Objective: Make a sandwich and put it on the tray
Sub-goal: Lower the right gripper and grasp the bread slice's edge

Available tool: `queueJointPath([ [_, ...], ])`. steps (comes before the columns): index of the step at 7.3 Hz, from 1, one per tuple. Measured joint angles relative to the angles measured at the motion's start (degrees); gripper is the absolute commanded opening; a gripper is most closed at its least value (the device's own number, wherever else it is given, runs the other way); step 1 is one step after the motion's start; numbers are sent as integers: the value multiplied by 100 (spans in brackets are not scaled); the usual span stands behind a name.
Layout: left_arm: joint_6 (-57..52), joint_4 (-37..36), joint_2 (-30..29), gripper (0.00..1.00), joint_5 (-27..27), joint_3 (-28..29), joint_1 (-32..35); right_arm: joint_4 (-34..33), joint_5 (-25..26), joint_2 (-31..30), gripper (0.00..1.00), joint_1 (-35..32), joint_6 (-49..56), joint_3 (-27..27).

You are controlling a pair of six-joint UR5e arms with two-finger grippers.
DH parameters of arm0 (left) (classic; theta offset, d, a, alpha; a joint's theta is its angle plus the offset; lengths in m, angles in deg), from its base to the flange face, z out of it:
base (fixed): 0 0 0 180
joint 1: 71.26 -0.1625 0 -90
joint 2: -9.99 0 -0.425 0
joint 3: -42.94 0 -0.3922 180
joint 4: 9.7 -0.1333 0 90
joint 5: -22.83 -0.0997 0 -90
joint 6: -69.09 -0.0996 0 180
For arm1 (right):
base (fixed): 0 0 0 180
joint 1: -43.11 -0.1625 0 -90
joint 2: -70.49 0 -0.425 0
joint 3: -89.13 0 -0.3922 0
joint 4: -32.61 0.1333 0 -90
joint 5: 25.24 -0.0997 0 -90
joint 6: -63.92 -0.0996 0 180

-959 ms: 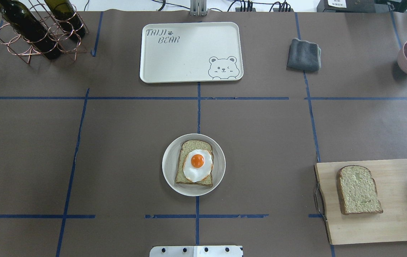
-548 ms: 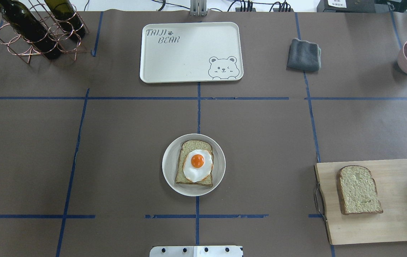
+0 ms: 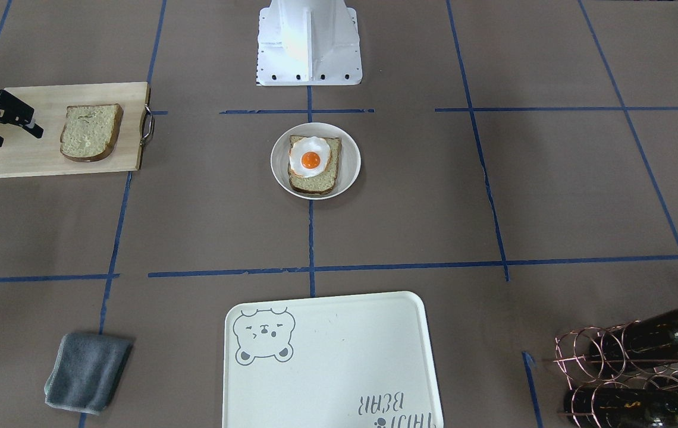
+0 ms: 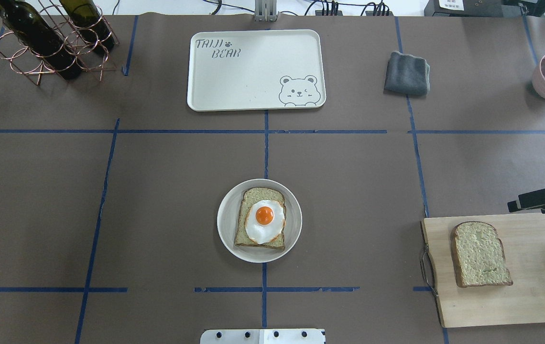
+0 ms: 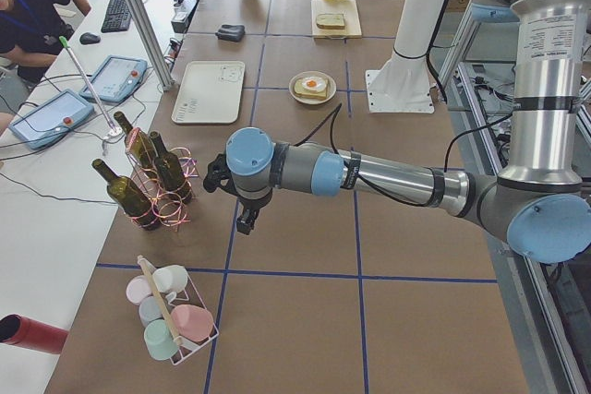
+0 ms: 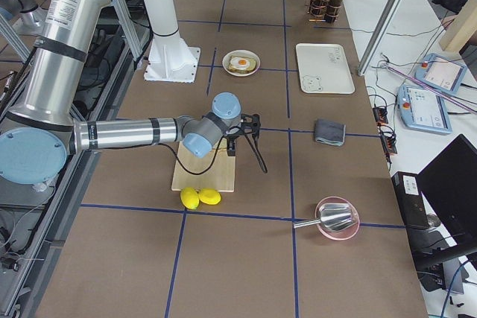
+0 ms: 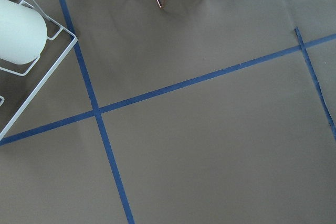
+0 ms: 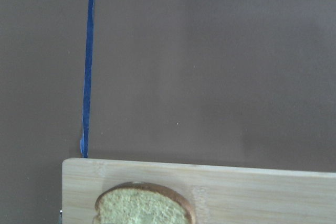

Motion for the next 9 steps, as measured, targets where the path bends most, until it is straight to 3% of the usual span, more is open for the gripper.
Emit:
queueJointPath([
  [4, 11, 5, 103, 100, 137, -116, 9, 696, 613, -190, 98, 1072, -748, -81],
  [6, 16, 5, 202, 100, 157, -266, 22, 1342, 768, -187, 86, 1299, -838, -563],
  [7, 17, 5, 228, 100, 159, -316, 32, 1582, 787, -177, 70, 1338, -970, -728],
  [8, 17, 3, 276, 100, 156, -381, 39, 1687, 792, -170, 47, 1375, -1096, -792],
  [9, 17, 2, 338, 100, 154, -445, 41, 1726, 792, -167, 32, 1417, -1165, -810],
])
